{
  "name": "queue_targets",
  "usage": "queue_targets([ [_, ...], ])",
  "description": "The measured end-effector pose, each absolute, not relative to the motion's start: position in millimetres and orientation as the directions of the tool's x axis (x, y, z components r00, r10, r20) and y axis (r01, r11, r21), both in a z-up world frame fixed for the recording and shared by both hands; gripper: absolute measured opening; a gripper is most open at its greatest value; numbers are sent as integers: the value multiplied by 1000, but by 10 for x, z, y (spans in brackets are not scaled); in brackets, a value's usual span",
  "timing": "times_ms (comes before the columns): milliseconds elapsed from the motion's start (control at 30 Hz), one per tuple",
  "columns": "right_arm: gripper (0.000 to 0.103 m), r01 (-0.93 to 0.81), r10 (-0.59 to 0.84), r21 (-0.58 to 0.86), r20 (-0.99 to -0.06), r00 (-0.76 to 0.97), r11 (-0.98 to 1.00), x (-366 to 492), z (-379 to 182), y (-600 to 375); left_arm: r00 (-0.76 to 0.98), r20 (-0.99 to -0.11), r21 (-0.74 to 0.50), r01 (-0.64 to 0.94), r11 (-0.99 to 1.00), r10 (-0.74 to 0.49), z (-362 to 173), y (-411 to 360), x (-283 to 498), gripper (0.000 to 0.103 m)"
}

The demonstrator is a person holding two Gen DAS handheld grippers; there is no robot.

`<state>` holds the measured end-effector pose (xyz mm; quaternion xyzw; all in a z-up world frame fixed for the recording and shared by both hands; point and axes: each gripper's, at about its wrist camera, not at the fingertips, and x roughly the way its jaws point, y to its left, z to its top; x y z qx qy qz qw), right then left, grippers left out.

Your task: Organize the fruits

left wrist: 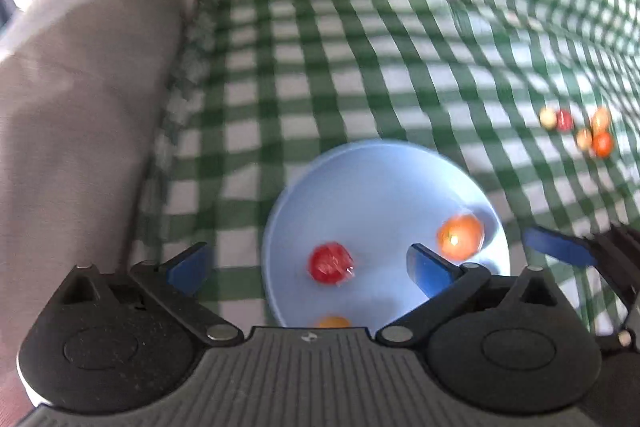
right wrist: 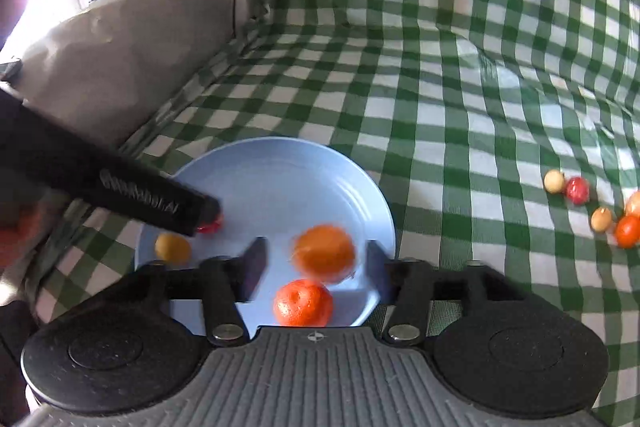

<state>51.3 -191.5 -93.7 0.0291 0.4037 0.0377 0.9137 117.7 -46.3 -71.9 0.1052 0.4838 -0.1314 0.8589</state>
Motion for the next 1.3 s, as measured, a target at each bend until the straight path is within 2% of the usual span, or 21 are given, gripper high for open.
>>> queue_targets([
  [100,90,-45,92,83,-733,674,996,396,-800,-1882,487,-866,60,318,946,-109,-599,-357,1048,103],
  [267,100,-36,90,90,-731,677,995,58,-560,-1813,457,-885,50,289,956,-92,-478,-188,674,103],
  [533,102,9,34,56,-721,692,998,-424,-310,-1633,467,-882,68,261,963,-64,-257,-37,185,103],
  [833,102,14,-9,3,-657,754,1000,-812,-61,-1483,518,-853,86,275,957,-72,-49,-38,-154,103],
  [1300,102,30,-31,-12,-625,780,999,-1009,37,-1462,541,-837,97,289,952,-79,22,-53,-287,103],
])
